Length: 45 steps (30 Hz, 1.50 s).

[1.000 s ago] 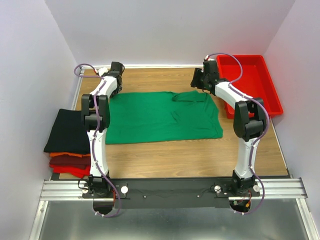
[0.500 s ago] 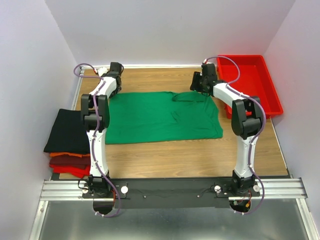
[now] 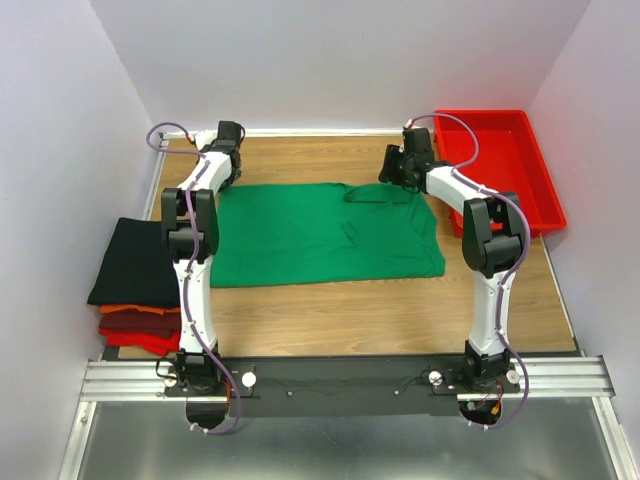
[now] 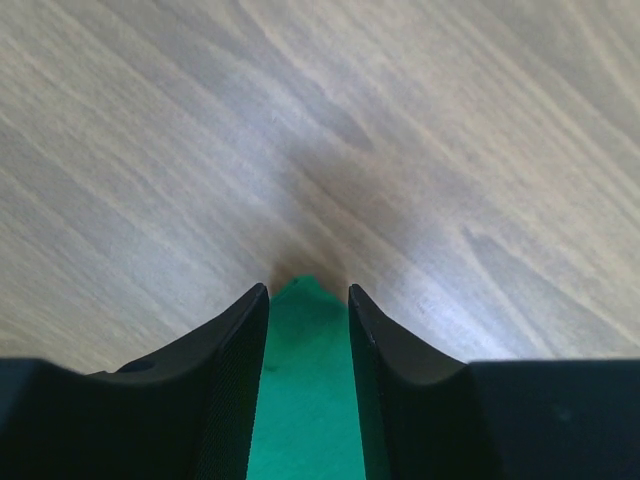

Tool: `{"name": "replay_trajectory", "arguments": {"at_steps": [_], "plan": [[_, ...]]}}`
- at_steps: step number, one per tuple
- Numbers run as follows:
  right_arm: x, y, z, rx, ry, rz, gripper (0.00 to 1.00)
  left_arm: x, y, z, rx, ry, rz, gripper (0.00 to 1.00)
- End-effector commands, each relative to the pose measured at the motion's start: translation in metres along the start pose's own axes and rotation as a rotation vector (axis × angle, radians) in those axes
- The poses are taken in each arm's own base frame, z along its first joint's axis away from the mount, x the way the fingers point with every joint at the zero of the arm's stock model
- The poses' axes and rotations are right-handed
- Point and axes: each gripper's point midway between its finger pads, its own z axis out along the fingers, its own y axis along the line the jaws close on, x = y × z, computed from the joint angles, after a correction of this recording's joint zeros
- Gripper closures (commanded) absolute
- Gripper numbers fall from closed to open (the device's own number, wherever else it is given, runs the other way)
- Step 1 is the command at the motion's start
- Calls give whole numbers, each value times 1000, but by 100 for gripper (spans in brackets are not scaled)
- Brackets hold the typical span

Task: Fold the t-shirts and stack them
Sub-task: Fold the tshirt

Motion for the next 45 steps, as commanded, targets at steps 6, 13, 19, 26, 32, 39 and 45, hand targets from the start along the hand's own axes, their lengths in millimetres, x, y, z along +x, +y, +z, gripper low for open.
{"name": "replay_trajectory", "arguments": {"at_steps": [6, 13, 19, 26, 32, 39, 45], "plan": [[15, -5, 17, -3, 38, -12, 39, -21, -5, 0, 50, -27, -5, 49], [16, -28, 22, 112, 18, -26, 41, -31, -10, -9, 78, -48, 2, 50], [18, -35, 30, 146, 15, -39, 44, -35, -9, -12, 78, -56, 10, 49], [8, -32, 29, 137, -5, -34, 45, -42, -12, -18, 96, -71, 20, 49], [10, -30, 43, 130, 1, -41, 49, -45, -14, -19, 103, -76, 23, 49], [25, -31, 48, 119, 35, -22, 51, -48, -16, -22, 112, -82, 34, 49], [34, -34, 49, 129, 53, -12, 59, -41, -16, -16, 109, -66, 49, 50]]}}
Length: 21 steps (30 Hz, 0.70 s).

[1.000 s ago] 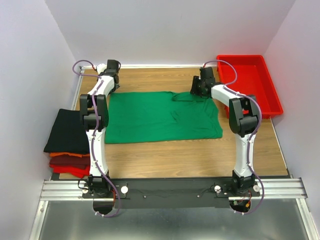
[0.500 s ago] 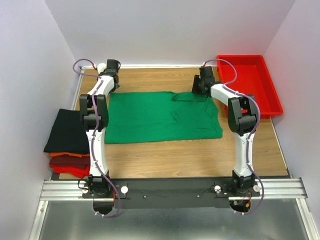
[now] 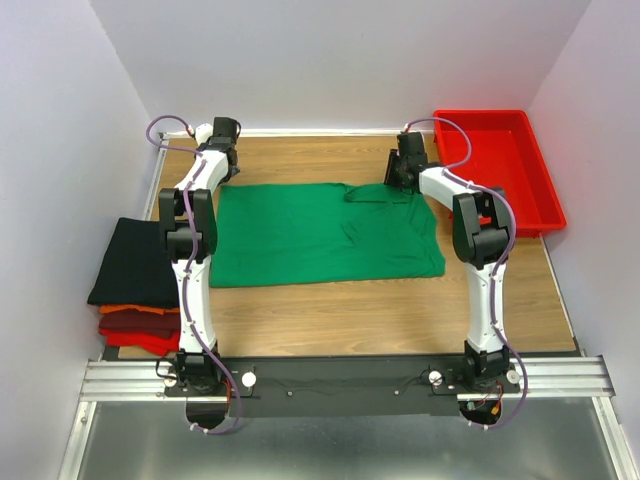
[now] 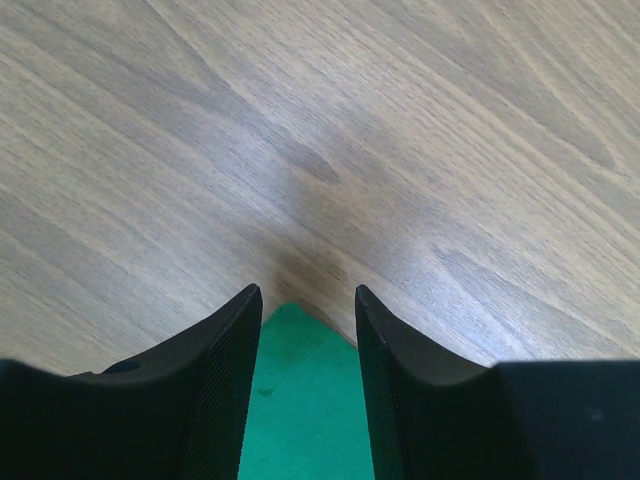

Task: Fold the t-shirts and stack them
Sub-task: Fold the tshirt

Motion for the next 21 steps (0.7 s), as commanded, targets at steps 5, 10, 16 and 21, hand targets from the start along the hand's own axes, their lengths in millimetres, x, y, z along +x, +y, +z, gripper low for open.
{"name": "replay_trajectory", "arguments": {"at_steps": [5, 10, 16, 21], "plan": [[24, -8, 8, 16, 56, 22, 73, -18, -4, -12, 32, -30, -10, 53], [14, -7, 2, 22, 34, 29, 85, -12, -5, -9, 33, -17, -4, 64], [-4, -3, -8, 17, -4, 40, 90, -13, -6, -9, 38, -18, -4, 75], [-24, 2, -18, 4, -47, 48, 91, -11, -4, -10, 32, -15, -3, 69]]}}
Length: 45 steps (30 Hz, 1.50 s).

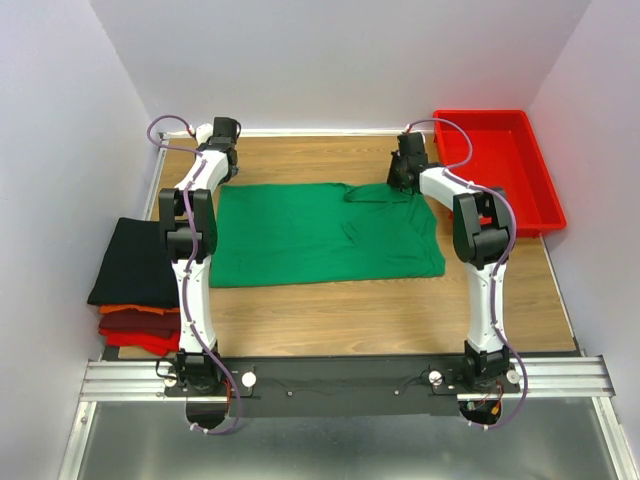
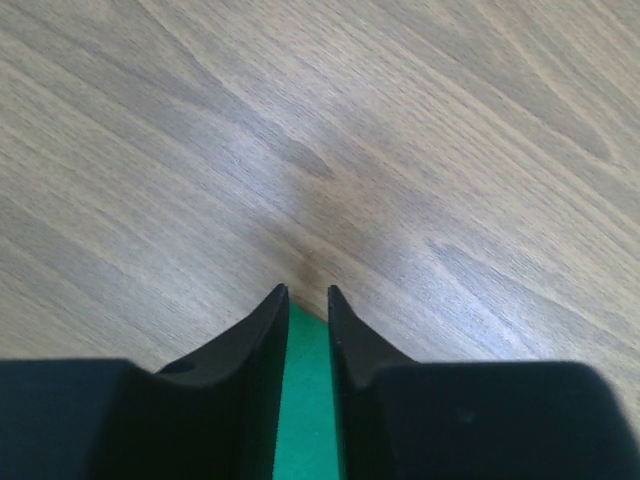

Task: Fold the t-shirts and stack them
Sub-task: Fold the tshirt

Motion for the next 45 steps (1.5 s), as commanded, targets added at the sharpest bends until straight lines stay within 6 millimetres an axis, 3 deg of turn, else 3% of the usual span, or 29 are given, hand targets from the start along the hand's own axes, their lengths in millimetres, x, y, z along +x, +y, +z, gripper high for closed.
{"name": "replay_trajectory", "arguments": {"at_steps": [1, 12, 34, 41, 42, 45], "plan": [[-27, 4, -19, -1, -54, 19, 91, -12, -2, -10, 18, -22, -15, 66], [-33, 10, -22, -25, -65, 30, 94, 10, 5, -1, -27, 24, -24, 62], [-45, 13, -33, -35, -89, 32, 96, 36, 11, 12, -45, 82, -13, 63], [-57, 16, -40, -38, -115, 36, 98, 28, 6, 13, -30, 63, -5, 88], [-59, 15, -41, -34, -121, 39, 100, 25, 2, 12, -16, 56, -6, 98], [-71, 14, -46, -24, -151, 52, 100, 18, -3, 10, 9, 40, -8, 100]]}}
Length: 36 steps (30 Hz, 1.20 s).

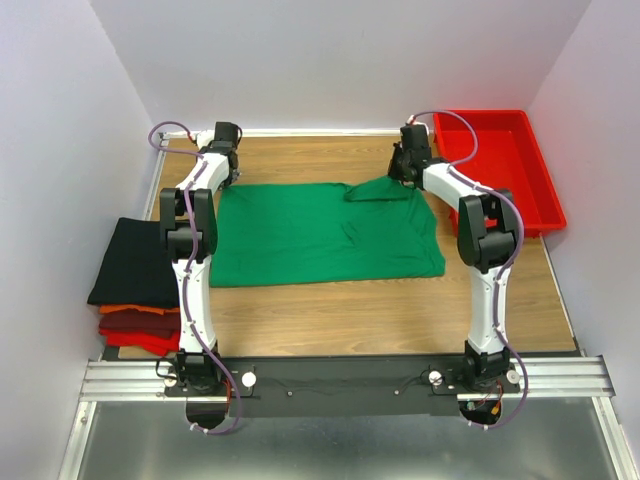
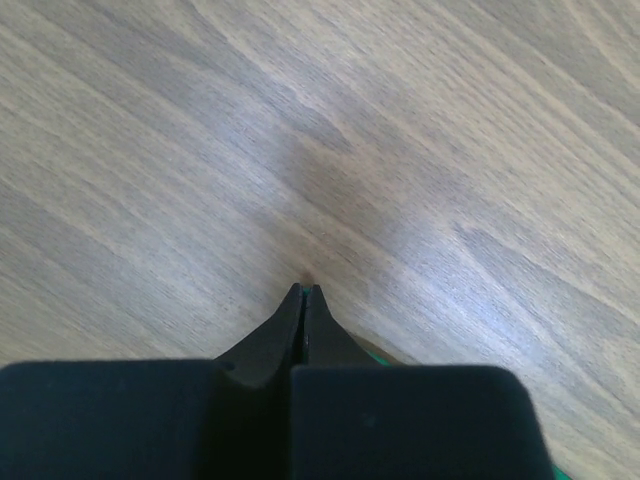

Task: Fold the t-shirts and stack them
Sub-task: Fold the tshirt

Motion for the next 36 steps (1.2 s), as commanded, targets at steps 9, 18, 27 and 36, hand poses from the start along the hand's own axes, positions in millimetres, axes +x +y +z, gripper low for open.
{"name": "replay_trajectory", "arguments": {"at_steps": [9, 18, 27, 36], "plan": [[-91, -2, -40, 2, -191, 76, 100, -21, -27, -2, 106, -48, 3, 100], [-113, 1, -57, -26, -234, 79, 100, -38, -45, -4, 187, -82, -10, 100], [-103, -6, -105, -31, -234, 92, 100, -38, -37, -16, 207, -77, -28, 100], [-67, -10, -145, -67, -183, 162, 100, -32, -12, -39, 175, -83, -85, 100]]}}
